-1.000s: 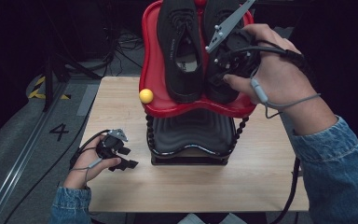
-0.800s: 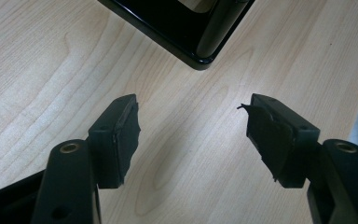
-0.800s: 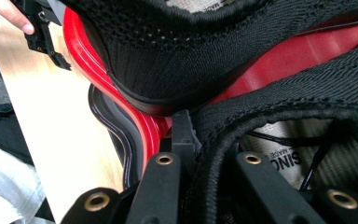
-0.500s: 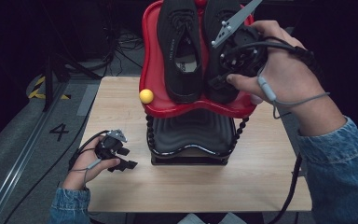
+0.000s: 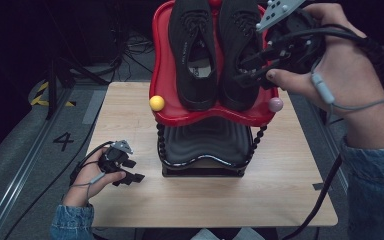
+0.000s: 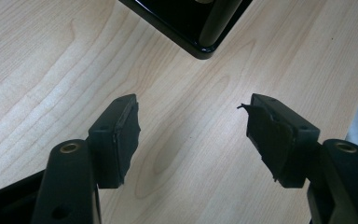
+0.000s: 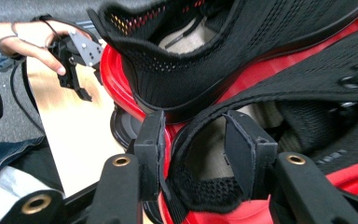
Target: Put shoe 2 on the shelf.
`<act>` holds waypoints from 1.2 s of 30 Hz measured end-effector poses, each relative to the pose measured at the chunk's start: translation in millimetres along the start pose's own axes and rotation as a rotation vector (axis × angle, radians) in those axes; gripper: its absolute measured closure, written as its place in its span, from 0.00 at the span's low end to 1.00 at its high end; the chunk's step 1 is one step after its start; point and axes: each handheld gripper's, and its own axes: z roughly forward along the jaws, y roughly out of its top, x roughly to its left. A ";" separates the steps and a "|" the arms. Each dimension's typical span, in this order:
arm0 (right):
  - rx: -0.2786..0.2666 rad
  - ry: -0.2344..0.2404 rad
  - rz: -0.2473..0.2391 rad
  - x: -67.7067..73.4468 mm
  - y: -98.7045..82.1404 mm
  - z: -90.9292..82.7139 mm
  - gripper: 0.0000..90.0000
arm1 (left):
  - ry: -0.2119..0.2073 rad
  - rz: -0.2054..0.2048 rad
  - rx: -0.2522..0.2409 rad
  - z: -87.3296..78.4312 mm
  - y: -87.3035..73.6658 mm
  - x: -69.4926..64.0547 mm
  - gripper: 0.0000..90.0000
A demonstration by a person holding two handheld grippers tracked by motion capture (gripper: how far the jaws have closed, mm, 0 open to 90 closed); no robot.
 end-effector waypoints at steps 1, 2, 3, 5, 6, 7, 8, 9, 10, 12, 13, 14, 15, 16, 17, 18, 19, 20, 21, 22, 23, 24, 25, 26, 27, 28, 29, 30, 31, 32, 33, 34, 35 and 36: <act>-0.007 0.007 0.001 -0.1 -0.4 -2.7 0.67 | 0.004 0.001 0.000 -0.1 -0.1 0.3 0.39; -0.014 0.008 0.003 -0.2 -1.0 -5.8 0.67 | 0.006 0.001 0.002 -0.1 -0.2 0.3 0.39; -0.022 0.008 0.006 -0.4 -2.1 -9.5 0.67 | 0.006 0.002 0.002 0.0 -0.1 0.2 0.39; -0.036 0.006 0.010 -0.7 -4.0 -14.5 0.66 | -0.002 -0.003 0.003 -0.1 0.1 -0.3 0.39; -0.037 0.005 0.014 -0.8 -5.1 -16.9 0.66 | -0.003 -0.005 0.002 -0.1 0.4 -0.2 0.39; -0.044 0.000 0.013 -1.6 -7.2 -20.6 0.66 | -0.002 -0.006 0.003 -0.2 0.7 0.0 0.39; -0.051 -0.002 0.016 -2.3 -9.1 -23.6 0.66 | -0.003 -0.005 0.004 -0.2 0.9 0.4 0.39; -0.052 -0.002 0.020 -3.0 -11.4 -26.7 0.66 | 0.000 -0.005 0.006 0.0 1.1 0.8 0.39; -0.052 -0.007 0.025 -3.8 -13.9 -29.4 0.66 | 0.005 -0.001 -0.001 0.7 1.2 1.4 0.39; -0.055 -0.019 0.034 -6.1 -19.3 -34.8 0.66 | -0.004 0.002 0.008 0.8 1.7 2.1 0.39; -0.057 -0.023 0.039 -7.4 -22.8 -37.9 0.66 | -0.003 0.003 0.008 0.8 1.8 2.2 0.39; -0.057 -0.027 0.044 -8.2 -24.8 -39.6 0.66 | 0.001 0.005 0.006 0.7 1.8 2.4 0.39; -0.057 -0.028 0.050 -9.1 -27.5 -41.7 0.65 | 0.003 0.004 0.006 0.3 1.9 2.4 0.39; -0.055 -0.035 0.053 -10.5 -30.4 -43.8 0.65 | -0.001 -0.002 -0.002 0.3 1.6 2.3 0.39; -0.055 -0.039 0.059 -12.0 -33.3 -45.9 0.65 | -0.003 -0.004 -0.003 0.1 1.4 2.5 0.39; -0.055 -0.044 0.063 -13.5 -36.4 -47.9 0.65 | 0.002 0.001 -0.003 -0.4 1.1 3.1 0.39; -0.056 -0.045 0.070 -14.6 -38.8 -49.2 0.65 | 0.000 -0.003 0.004 -1.1 0.9 3.1 0.39; -0.054 -0.051 0.078 -16.7 -42.8 -50.9 0.65 | 0.000 -0.009 -0.005 -0.8 0.6 2.7 0.39; -0.048 -0.052 0.085 -18.3 -46.1 -51.8 0.65 | 0.006 -0.004 -0.006 -1.2 0.6 3.1 0.39; -0.039 -0.061 0.090 -20.0 -49.5 -52.3 0.65 | 0.007 -0.004 -0.008 -1.2 0.5 3.2 0.39; -0.032 -0.065 0.097 -21.9 -52.8 -52.8 0.65 | 0.007 -0.004 -0.007 -1.4 0.4 3.3 0.39; -0.029 -0.067 0.106 -23.8 -56.3 -53.1 0.65 | 0.004 -0.008 -0.005 -1.3 0.3 3.2 0.39; -0.024 -0.069 0.115 -25.5 -59.8 -53.2 0.65 | 0.003 -0.010 -0.003 -1.2 0.2 3.2 0.39; -0.020 -0.069 0.123 -27.4 -63.4 -53.3 0.65 | 0.003 -0.010 -0.004 -1.2 0.1 3.2 0.39; -0.017 -0.071 0.128 -29.3 -67.0 -53.2 0.65 | 0.003 -0.009 -0.003 -1.3 0.1 3.3 0.39; -0.014 -0.075 0.136 -31.2 -70.6 -52.8 0.65 | 0.000 -0.011 -0.003 -1.3 0.0 3.1 0.39; -0.010 -0.074 0.145 -33.0 -74.4 -52.4 0.65 | 0.006 -0.007 -0.003 -1.7 0.0 3.5 0.39; -0.005 -0.073 0.153 -34.9 -78.1 -51.9 0.65 | 0.006 -0.008 -0.003 -1.7 -0.1 3.5 0.39; -0.001 -0.077 0.159 -36.8 -81.9 -51.2 0.65 | 0.006 -0.008 0.000 -2.0 -0.1 3.6 0.39; 0.003 -0.077 0.167 -38.4 -85.7 -50.5 0.65 | 0.007 -0.007 -0.007 -1.7 -0.6 3.8 0.39; 0.006 -0.078 0.173 -40.1 -89.8 -49.5 0.65 | 0.007 -0.009 -0.006 -2.1 -0.8 3.8 0.39; 0.013 -0.079 0.179 -41.7 -93.9 -48.4 0.65 | 0.007 -0.011 -0.006 -2.2 -1.1 3.8 0.39; 0.019 -0.081 0.182 -43.4 -98.2 -46.4 0.65 | 0.009 -0.016 -0.008 -2.2 -1.3 3.6 0.39; 0.029 -0.080 0.188 -44.9 -102.9 -43.7 0.65 | 0.009 -0.011 -0.005 -2.5 -1.4 3.9 0.39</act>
